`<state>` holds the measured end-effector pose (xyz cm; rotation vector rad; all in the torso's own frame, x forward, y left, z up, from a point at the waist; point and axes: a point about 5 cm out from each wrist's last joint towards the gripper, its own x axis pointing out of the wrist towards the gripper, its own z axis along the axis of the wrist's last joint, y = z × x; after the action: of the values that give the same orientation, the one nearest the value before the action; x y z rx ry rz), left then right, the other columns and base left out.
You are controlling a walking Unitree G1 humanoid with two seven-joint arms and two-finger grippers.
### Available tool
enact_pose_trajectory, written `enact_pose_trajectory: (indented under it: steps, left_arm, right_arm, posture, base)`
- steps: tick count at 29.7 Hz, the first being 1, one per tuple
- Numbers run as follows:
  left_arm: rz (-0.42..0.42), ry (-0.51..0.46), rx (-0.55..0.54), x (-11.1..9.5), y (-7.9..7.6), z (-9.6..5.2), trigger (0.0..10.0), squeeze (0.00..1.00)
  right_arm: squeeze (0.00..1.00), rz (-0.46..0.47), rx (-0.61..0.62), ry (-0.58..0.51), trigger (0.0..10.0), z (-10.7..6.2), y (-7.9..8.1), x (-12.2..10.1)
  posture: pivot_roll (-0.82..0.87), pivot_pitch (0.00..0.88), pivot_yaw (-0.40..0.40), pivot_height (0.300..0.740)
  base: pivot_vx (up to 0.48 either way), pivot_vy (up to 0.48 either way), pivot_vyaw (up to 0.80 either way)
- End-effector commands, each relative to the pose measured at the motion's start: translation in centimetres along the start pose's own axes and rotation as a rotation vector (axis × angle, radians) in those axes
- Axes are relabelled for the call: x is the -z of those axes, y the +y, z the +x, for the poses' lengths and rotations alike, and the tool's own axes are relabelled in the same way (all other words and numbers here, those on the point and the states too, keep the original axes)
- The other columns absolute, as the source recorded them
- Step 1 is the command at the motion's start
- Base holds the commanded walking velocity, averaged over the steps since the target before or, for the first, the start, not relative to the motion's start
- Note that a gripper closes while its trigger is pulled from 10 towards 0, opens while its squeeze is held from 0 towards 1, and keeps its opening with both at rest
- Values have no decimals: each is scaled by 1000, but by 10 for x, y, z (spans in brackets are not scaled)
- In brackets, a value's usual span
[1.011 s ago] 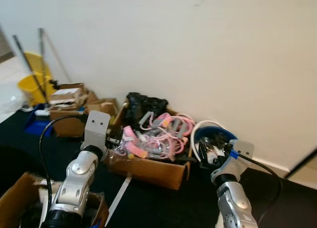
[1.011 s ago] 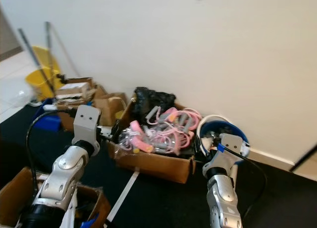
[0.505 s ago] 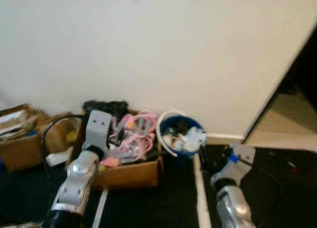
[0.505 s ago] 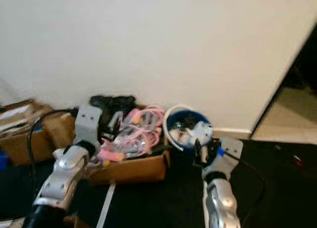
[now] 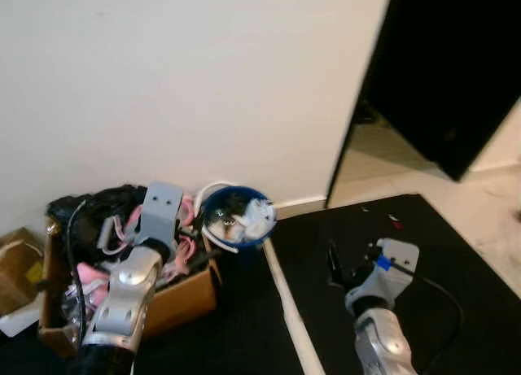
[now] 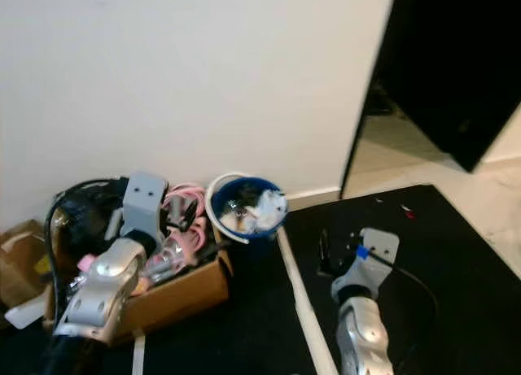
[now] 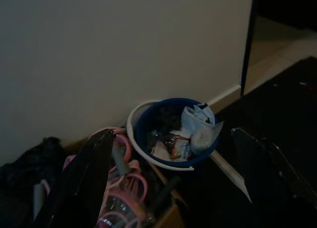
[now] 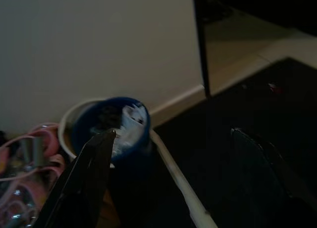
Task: Picking trash to rubbish bin
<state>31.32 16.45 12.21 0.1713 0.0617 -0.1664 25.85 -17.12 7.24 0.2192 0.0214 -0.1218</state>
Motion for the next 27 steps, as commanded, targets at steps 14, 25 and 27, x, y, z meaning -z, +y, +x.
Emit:
enact_pose_trajectory:
  steps: [14, 25, 27]
  left_arm:
    - [-31, 29, -67, 12, 4, -6, 10000, 0]
    - [-43, 49, -86, 21, -1, -21, 10000, 0]
    - [-42, 46, -91, 19, 2, -20, 10000, 0]
  right_arm:
    - [0, -75, -114, 20, 10000, 10, 9, -8]
    - [0, -98, -173, 29, 10000, 21, 14, -12]
    - [0, -91, -170, 31, 10000, 20, 14, -11]
  posture:
    - [-23, 109, -6, 740]
    - [-4, 120, -38, 740]
    - [-2, 120, -35, 740]
  base:
    - [0, 0, -800]
    - [0, 0, -800]
    - [0, 0, -800]
